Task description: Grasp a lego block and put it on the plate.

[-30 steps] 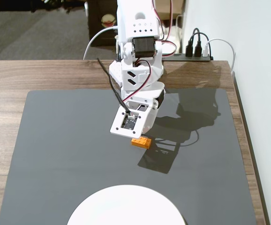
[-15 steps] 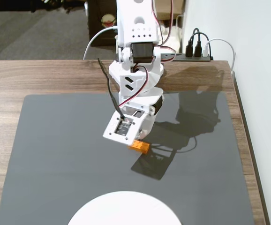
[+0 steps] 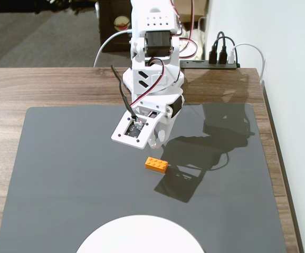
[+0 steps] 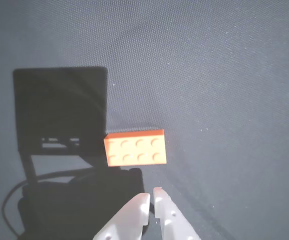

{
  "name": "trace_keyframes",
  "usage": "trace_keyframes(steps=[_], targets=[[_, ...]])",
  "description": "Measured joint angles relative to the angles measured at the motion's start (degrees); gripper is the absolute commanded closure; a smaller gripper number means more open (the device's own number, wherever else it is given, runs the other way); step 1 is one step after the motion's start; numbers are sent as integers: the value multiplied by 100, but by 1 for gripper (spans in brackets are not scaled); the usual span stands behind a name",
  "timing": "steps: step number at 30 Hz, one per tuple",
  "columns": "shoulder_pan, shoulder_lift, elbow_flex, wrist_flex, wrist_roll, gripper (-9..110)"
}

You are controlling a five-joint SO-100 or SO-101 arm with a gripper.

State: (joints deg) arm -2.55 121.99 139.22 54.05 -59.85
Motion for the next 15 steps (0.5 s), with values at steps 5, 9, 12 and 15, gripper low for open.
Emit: trace_keyframes(steps=[5, 9, 12, 15], targets=[[0, 167, -97, 220, 176, 101], [0, 246, -211, 431, 299, 101], [9, 246, -281, 519, 404, 101], [70, 246, -378, 606, 598, 101]])
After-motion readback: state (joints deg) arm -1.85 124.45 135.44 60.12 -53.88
